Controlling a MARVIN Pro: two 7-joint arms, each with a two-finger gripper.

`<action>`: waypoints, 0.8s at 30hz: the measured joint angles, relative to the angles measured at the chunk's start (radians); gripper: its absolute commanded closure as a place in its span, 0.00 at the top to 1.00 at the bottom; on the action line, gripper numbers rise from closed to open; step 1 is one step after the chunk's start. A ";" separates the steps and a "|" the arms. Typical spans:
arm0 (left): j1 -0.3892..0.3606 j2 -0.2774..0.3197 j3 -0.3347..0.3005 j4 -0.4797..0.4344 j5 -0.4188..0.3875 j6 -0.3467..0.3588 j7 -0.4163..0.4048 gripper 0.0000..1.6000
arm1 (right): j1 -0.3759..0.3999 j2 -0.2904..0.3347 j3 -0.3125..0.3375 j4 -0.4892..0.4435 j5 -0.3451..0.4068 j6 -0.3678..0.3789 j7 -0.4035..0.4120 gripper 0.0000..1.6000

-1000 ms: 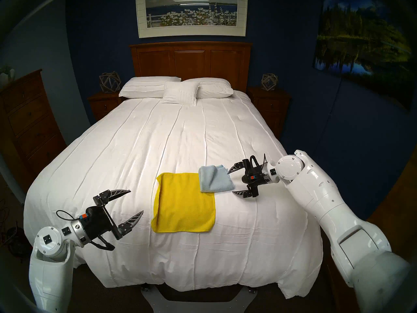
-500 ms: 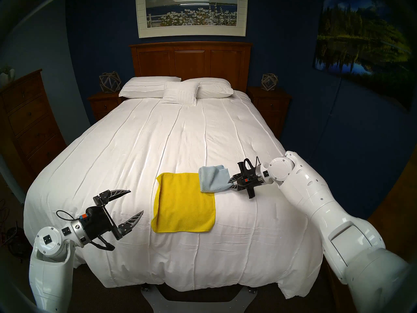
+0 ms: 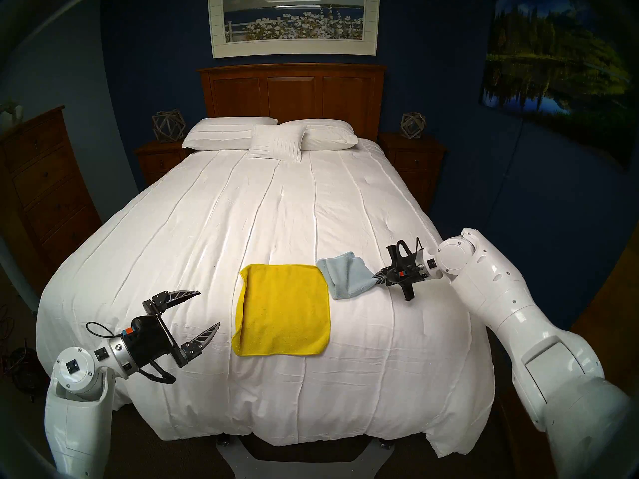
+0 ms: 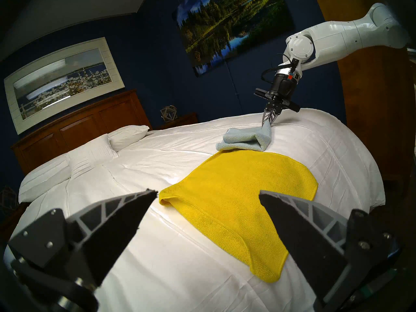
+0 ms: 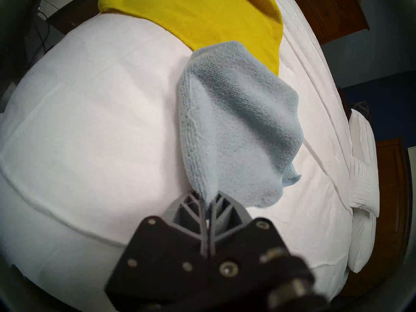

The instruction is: Fold the hand towels twice and stack them up

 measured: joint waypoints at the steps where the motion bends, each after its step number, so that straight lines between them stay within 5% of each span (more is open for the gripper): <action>1: 0.000 0.000 0.000 0.000 0.000 0.000 0.000 1.00 | -0.001 0.012 0.005 0.007 -0.006 -0.005 -0.002 0.00; 8: 0.000 -0.001 -0.001 0.000 0.001 0.000 -0.001 1.00 | -0.005 0.053 0.027 0.032 -0.019 -0.026 -0.007 0.01; 12: -0.001 -0.002 -0.001 0.000 0.001 0.000 -0.002 1.00 | -0.021 0.084 0.045 0.007 0.003 -0.040 0.006 0.18; 13: -0.001 -0.002 -0.001 0.000 0.001 0.000 -0.002 1.00 | -0.027 0.092 0.049 -0.004 0.013 -0.044 0.014 0.43; 14: -0.001 -0.002 -0.001 0.000 0.001 0.000 -0.002 1.00 | -0.034 0.100 0.052 -0.017 0.022 -0.048 0.023 0.43; 15: -0.001 -0.002 -0.001 0.000 0.001 0.000 -0.002 1.00 | -0.038 0.104 0.054 -0.025 0.028 -0.050 0.029 1.00; 24: -0.001 -0.004 -0.002 0.000 0.002 0.000 -0.004 1.00 | -0.100 0.146 0.077 -0.157 0.101 -0.080 0.074 1.00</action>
